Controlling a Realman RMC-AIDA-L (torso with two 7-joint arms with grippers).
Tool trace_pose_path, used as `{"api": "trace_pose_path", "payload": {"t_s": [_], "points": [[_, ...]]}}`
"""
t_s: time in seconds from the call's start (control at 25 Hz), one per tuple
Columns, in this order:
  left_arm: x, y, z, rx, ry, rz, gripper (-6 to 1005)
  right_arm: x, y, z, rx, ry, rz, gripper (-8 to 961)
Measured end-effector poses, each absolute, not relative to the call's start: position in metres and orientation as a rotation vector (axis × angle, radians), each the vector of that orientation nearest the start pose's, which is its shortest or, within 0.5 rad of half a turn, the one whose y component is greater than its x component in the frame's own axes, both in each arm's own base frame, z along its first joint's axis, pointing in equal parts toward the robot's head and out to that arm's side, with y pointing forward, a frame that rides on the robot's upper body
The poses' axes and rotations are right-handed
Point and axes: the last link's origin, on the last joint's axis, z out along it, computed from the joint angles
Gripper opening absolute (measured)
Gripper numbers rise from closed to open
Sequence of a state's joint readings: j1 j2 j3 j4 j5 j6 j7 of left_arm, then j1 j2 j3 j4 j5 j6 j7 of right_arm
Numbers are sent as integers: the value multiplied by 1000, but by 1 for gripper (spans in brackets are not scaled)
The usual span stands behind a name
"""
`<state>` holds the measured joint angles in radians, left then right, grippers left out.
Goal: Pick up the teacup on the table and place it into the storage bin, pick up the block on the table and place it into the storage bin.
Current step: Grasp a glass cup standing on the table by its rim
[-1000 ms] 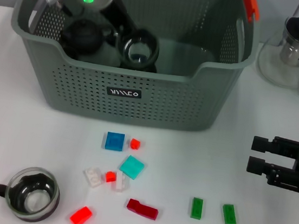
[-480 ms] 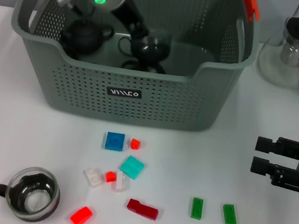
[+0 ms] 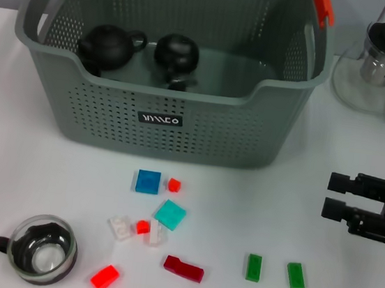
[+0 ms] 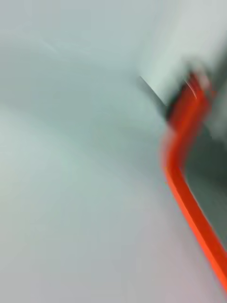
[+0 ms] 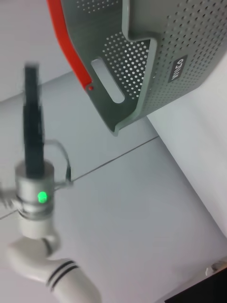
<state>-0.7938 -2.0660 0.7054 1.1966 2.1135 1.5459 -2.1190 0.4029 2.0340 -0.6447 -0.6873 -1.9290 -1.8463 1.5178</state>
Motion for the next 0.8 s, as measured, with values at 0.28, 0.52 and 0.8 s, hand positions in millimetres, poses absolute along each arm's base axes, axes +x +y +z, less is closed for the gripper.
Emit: {"api": "trace_pose_path", "payload": {"t_s": [0.28,0.52,0.8], "points": [[-173,347,136,-2690,-580,-1410,730,278,281,36,-2742,855,966,673],[-213,311,118,-2775,-624,-1103,765,277,282,36,-2740,862,968,673],[-245,300,96,-2960,-785,-330,762,276,284,36,-2741,870,963,673]]}}
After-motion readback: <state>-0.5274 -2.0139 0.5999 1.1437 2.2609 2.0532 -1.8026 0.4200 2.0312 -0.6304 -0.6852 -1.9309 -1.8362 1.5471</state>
